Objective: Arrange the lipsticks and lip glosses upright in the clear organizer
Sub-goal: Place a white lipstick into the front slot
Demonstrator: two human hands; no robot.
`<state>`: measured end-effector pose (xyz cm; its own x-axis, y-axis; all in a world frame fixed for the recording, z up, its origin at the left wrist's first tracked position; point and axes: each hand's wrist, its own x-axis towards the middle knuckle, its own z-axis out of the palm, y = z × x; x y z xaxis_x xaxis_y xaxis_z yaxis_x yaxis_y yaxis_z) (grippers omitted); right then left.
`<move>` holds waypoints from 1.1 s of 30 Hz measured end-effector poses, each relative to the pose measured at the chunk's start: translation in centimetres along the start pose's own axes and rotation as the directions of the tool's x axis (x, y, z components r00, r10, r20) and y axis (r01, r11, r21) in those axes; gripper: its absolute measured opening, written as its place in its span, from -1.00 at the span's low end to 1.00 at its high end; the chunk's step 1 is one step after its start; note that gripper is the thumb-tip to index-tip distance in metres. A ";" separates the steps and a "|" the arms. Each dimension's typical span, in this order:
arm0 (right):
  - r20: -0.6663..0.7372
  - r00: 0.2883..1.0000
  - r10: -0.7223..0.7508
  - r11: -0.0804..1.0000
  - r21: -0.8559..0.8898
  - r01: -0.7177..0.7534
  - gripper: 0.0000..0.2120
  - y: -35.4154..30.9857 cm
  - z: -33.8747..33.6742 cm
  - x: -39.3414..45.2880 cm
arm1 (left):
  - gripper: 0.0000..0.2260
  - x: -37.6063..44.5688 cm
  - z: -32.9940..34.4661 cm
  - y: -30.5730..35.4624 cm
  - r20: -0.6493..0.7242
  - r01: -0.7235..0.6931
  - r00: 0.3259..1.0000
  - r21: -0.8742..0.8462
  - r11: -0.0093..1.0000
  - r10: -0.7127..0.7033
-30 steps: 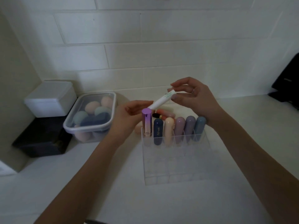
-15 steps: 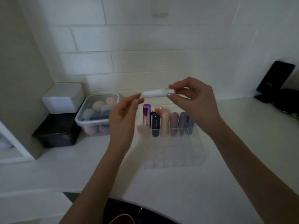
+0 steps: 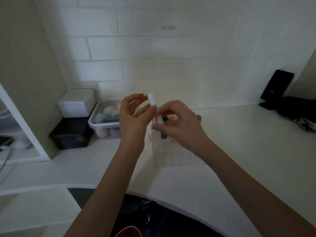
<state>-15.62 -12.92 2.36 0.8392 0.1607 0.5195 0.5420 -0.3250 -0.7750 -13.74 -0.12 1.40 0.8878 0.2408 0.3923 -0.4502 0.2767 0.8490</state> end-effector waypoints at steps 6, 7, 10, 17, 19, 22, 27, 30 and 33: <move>-0.029 0.996 0.090 0.995 0.051 -0.089 -0.77 -1.0 -0.4 1.3 | -0.67 -0.7 -0.4 0.0 0.135 0.084 0.988 -0.049 0.995 -0.077; -0.060 0.994 0.096 0.995 0.017 -0.095 -0.80 -0.9 -0.1 1.6 | -0.69 -0.6 -0.4 -0.2 0.139 0.080 0.988 -0.045 0.996 -0.073; -0.178 0.981 0.076 0.987 -0.128 -0.100 -0.87 -0.6 0.6 1.8 | -0.71 -0.2 -0.8 -0.7 0.151 0.025 0.988 0.008 1.000 -0.026; -0.008 0.999 0.031 0.916 -0.401 -0.032 -0.82 1.3 1.9 0.5 | -0.72 0.7 -3.7 -3.0 -0.105 0.018 0.994 0.105 0.994 -0.007; 0.039 0.999 0.012 0.886 -0.464 0.007 -0.82 2.1 2.3 0.0 | -0.69 0.8 -4.3 -3.8 -0.093 0.044 0.995 0.183 0.982 -0.027; 0.026 0.996 -0.080 0.867 -0.492 0.083 -0.90 2.6 2.1 -0.3 | -0.68 1.1 -4.8 -5.2 -0.052 0.068 0.997 0.319 0.945 -0.054; -0.360 0.918 -0.166 0.945 -0.324 0.044 -0.87 2.1 -2.6 1.4 | -0.59 2.3 -5.1 -7.1 0.050 0.006 0.998 0.567 0.824 -0.042; -0.493 0.862 -0.116 0.927 -0.365 -0.084 -0.84 6.0 -6.4 3.7 | -0.60 4.0 -5.1 -8.7 0.168 -0.041 0.980 0.696 0.717 -0.107; -0.338 0.934 0.118 0.932 -0.286 -0.221 -0.84 10.9 -7.6 4.9 | -0.67 5.5 -4.3 -10.0 0.326 -0.109 0.925 0.723 0.683 -0.197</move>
<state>-5.99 -22.71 -0.80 0.8324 -0.2032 0.5156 0.3073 -0.6050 -0.7345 -4.82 2.46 -6.45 0.9409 -0.1353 0.3106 -0.3349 -0.5095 0.7926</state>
